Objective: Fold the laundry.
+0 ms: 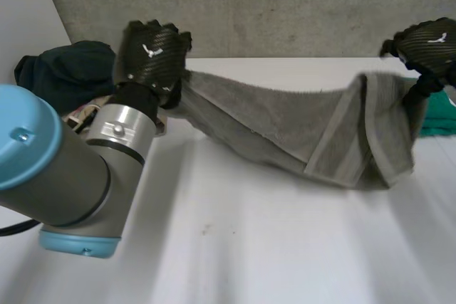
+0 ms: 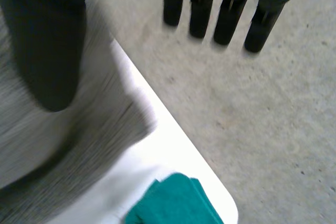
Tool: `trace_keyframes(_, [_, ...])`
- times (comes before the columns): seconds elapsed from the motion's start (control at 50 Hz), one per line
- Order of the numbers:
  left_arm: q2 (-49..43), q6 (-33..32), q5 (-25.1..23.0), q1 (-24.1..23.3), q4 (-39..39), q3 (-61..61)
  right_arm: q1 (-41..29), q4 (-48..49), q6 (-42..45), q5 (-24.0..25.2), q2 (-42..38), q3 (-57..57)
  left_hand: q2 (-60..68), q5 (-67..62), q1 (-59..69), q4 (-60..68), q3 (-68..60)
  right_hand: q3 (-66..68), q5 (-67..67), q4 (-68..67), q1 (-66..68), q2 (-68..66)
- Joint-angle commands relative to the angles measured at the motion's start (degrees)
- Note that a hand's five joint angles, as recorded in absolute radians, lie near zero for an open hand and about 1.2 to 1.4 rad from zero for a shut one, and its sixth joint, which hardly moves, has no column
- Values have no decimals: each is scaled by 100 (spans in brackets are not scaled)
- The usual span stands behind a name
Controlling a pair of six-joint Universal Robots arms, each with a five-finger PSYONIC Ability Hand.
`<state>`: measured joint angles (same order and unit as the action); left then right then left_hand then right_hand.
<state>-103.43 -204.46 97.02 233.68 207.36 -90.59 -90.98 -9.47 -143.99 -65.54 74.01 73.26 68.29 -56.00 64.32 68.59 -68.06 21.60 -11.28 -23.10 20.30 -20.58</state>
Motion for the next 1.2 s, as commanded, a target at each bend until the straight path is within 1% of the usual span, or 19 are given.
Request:
trace_keyframes(0.02, [-336, -23, 37, -261, -3, 103, -332, 1174, -23, -1800, -652, -120, 1171, -1400, 1568, 1141, -1194, -1160, 1128, 1310, -1030, 1058])
trace_keyframes(0.08, [-292, -32, 37, -279, -3, 112, -472, 1290, -137, -2339, -380, 170, 1171, -1400, 1568, 1141, -1194, -1160, 1128, 1310, -1030, 1058])
trace_keyframes(0.1, [-275, -32, 37, -279, -3, 121, -638, 1238, -251, -2488, -31, 388, 1171, -1400, 1568, 1141, -1194, -1160, 1128, 1310, -1030, 1058])
trace_keyframes(0.18, [-82, -32, 28, -305, -11, 182, -1017, 862, -724, -2639, 647, 1064, 1171, -1400, 1568, 1141, -1194, -1160, 1128, 1310, -1030, 1058])
trace_keyframes(0.24, [85, -32, 19, -314, -38, 235, -1176, 553, -1077, -2543, 895, 1567, 1171, -1400, 1568, 1141, -1194, -1160, 1128, 1310, -1030, 1058])
trace_keyframes(0.3, [200, -32, 19, -323, -55, 270, -1448, 499, -1315, -2227, 1299, 2235, 1171, -1400, 1568, 1141, -1194, -1160, 1128, 1310, -1030, 1058])
trace_keyframes(0.36, [226, -23, 10, -323, -55, 270, -1607, 823, -1140, -1726, 1449, 2745, 1171, -1400, 1568, 1141, -1194, -1160, 1128, 1310, -1030, 1058])
trace_keyframes(0.42, [226, -23, 10, -340, -55, 261, -1607, 1298, -658, -1392, 1116, 2974, 1171, -1400, 1568, 1141, -1194, -968, 936, 1119, -839, 867])
trace_keyframes(0.5, [209, -15, 10, -358, -55, 226, -1686, 1615, 221, -1224, 536, 2957, 1171, -1400, 1568, 1141, -1194, -227, 195, 378, -98, 126])
trace_keyframes(0.62, [209, -6, 10, -349, -64, 147, -1686, 1738, 1635, -1093, -350, 2528, 1171, -1400, 1568, 1141, -1194, -43, 10, 193, 87, -59])
trace_keyframes(0.74, [200, 3, 28, -323, -55, 112, -1765, 1835, 1849, -873, -1082, 2175, 1171, -1400, 1568, 1141, -1194, 815, -847, -665, 945, -917])
trace_keyframes(0.82, [200, 3, 28, -296, -55, 112, -1809, 2186, 1787, -864, -1196, 1964, 1171, -1400, 1568, 1141, -1194, 2276, -2308, -2125, 2405, -2377])
trace_keyframes(0.9, [209, -14, 37, -288, -55, 121, -1800, 2538, 1463, -873, -1117, 1841, 1171, -1400, 1568, 1141, -1194, 5832, -5864, -5681, 5961, -5934])
trace_keyframes(0.96, [235, -32, 37, -288, -55, 138, -1783, 2591, 1278, -925, -977, 1744, 1171, -1400, 1568, 1141, -1194, 5840, -5872, -5690, 5970, -5942])
trace_keyframes(1.04, [515, -41, 45, -174, -82, 138, -1695, 2495, 936, -1074, -65, 1682, 1171, -1400, 1568, 1141, -1194, 5840, -5872, -5690, 5970, -5942])
trace_keyframes(1.08, [709, -41, 45, -42, -82, 121, -1572, 2398, 479, -1285, 481, 1560, 1171, -1400, 1568, 1141, -1194, 5840, -5872, -5690, 5970, -5942])
trace_keyframes(1.12, [990, -41, 28, 186, -125, 121, -1318, 2232, 136, -1513, 780, 1393, 1171, -1400, 1568, 1141, -1194, 5840, -5872, -5690, 5970, -5942])
trace_keyframes(1.14, [1087, -41, 28, 274, -152, 121, -960, 1943, -118, -1749, 1016, 1236, 1171, -1400, 1568, 1141, -1194, 5840, -5872, -5690, 5970, -5942])
trace_keyframes(1.2, [1430, -41, 1, 521, -354, 138, -265, 1022, -217, -2041, 1281, 867, 1171, -1400, 1568, 1141, -1194, 5840, -5872, -5690, 5970, -5942])
